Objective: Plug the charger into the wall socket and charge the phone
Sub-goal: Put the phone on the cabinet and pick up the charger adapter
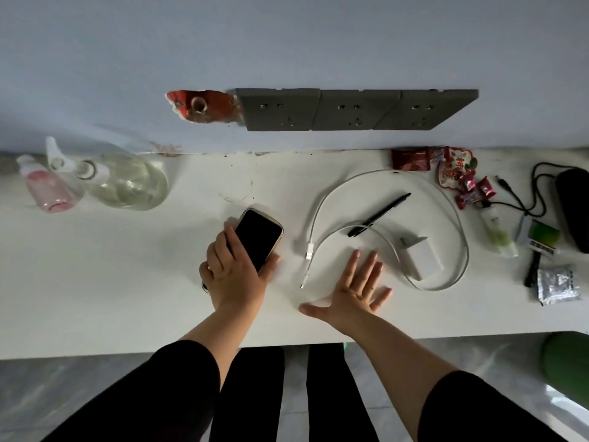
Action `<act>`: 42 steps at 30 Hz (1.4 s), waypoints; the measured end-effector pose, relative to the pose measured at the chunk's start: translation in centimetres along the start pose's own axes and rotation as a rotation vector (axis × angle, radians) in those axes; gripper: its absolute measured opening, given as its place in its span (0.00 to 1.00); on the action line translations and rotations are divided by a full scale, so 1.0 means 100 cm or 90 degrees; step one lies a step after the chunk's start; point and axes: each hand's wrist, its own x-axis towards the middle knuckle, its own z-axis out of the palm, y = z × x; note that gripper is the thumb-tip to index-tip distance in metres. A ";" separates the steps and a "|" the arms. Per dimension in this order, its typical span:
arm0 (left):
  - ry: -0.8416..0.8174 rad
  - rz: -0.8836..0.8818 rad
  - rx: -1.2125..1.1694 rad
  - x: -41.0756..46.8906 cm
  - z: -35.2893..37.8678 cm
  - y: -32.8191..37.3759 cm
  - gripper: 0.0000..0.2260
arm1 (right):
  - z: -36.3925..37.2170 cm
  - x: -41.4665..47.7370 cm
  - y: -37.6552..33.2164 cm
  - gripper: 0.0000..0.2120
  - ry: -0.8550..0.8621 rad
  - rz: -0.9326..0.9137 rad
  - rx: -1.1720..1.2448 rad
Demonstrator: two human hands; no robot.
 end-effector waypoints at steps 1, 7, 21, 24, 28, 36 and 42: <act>-0.018 -0.002 0.005 -0.001 -0.002 0.001 0.48 | -0.001 -0.002 0.000 0.73 0.000 -0.005 0.001; -0.065 0.026 -0.033 -0.027 -0.032 0.036 0.44 | -0.020 -0.024 0.038 0.51 0.096 -0.167 0.066; -0.284 -0.043 -0.392 -0.084 0.000 0.247 0.19 | -0.068 -0.003 0.160 0.59 0.125 -0.049 -0.068; -0.230 -0.159 -0.394 -0.085 0.014 0.266 0.24 | -0.061 0.005 0.159 0.59 0.080 -0.034 -0.085; -0.226 -0.249 -0.330 -0.085 0.027 0.288 0.33 | -0.059 0.013 0.161 0.53 0.042 -0.012 -0.102; -0.178 -0.241 -0.526 -0.090 0.024 0.268 0.13 | -0.063 0.009 0.161 0.59 0.025 -0.016 -0.074; -0.311 -0.263 -0.710 -0.080 -0.016 0.224 0.13 | -0.076 -0.007 0.147 0.60 0.051 0.012 -0.086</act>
